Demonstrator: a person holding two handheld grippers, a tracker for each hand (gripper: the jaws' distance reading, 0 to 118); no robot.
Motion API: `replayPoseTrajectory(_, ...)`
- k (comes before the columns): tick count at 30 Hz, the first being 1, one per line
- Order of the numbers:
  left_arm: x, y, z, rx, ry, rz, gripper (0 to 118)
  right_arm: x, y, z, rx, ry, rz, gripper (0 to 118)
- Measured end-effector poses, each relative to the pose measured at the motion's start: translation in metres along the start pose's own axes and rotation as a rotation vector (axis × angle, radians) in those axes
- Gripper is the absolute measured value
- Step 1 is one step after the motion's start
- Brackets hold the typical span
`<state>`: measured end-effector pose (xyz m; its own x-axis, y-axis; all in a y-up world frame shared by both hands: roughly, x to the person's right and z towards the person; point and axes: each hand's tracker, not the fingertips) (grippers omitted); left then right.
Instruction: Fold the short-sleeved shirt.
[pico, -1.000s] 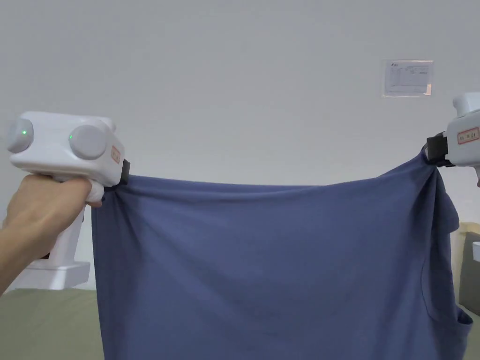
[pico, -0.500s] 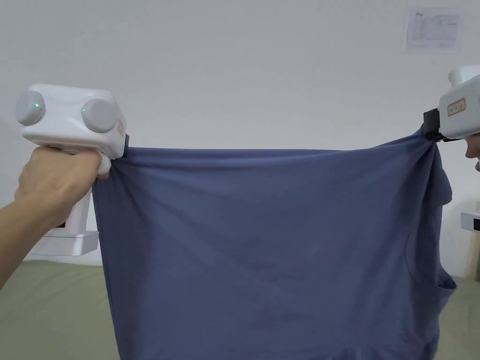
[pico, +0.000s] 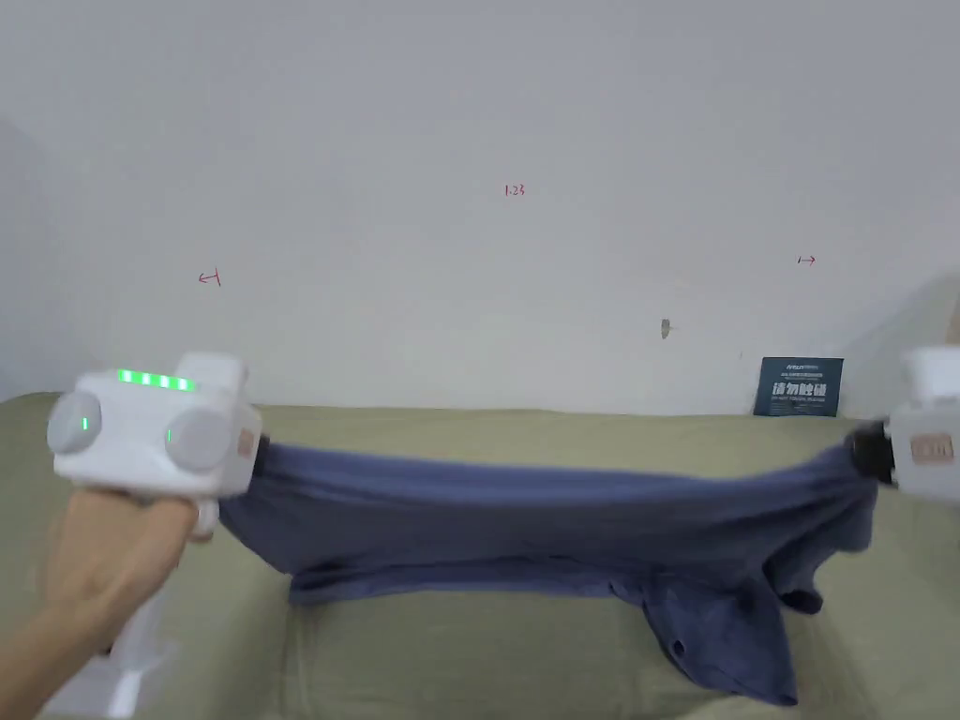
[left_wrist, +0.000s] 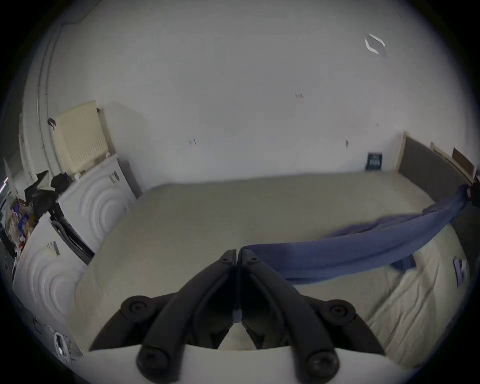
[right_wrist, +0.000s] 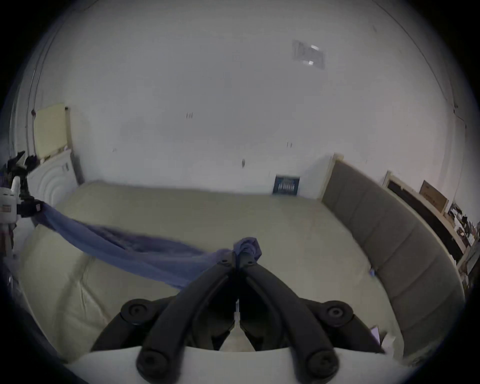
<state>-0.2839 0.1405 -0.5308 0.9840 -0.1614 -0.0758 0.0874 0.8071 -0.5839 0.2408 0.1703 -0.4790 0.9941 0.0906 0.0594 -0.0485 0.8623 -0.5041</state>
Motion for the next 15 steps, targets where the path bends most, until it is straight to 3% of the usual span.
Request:
replayPoseTrajectory(6, -0.010, -0.138, 0.026, -0.164, -0.045, -0.030, 2, -0.002, -0.145, 0.063, -0.131, 0.069, -0.003, 2)
replayPoseTrajectory(10, -0.022, -0.222, 0.061, -0.233, -0.073, -0.001, 2, -0.001, -0.229, 0.109, -0.199, 0.076, -0.085, 2)
replayPoseTrajectory(15, -0.038, -0.299, 0.109, -0.274, -0.093, 0.052, 2, 0.006, -0.284, 0.161, -0.237, 0.094, -0.108, 2)
